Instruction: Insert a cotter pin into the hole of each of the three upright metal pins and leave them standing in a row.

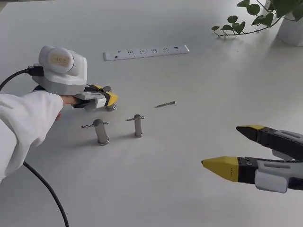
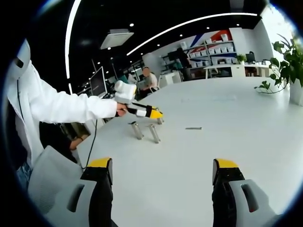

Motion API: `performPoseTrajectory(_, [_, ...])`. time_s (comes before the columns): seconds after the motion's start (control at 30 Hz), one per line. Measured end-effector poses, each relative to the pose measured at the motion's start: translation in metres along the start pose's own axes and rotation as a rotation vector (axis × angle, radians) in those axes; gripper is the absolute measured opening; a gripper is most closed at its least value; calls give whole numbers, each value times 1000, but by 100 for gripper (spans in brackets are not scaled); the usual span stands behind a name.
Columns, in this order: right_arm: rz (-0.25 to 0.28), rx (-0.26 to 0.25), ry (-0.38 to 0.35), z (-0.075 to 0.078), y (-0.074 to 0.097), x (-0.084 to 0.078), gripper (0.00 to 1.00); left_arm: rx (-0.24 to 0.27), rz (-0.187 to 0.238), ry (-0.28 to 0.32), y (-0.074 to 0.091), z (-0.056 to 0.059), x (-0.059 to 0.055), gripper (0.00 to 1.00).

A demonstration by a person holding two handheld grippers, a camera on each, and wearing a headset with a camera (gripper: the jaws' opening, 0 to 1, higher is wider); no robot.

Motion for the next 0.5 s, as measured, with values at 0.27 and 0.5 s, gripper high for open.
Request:
performPoseTrajectory(0.27, [-1, -3, 10, 0, 2, 2, 85, 42, -13, 53, 6, -9, 0, 11])
performPoseTrajectory(0.5, [-12, -10, 26, -1, 5, 1, 85, 109, 7, 99, 33, -29, 4, 11])
Point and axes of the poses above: the centre of the closed fingertips' face, and the gripper's own axes: y roughly backward along the fingers, z roughly to its right, x roughly out of its top, the point moved 2 cm from there along y, roughly backward along the fingers, and after that the axes turned 14 degrees about -z, right-handed, at the moved point
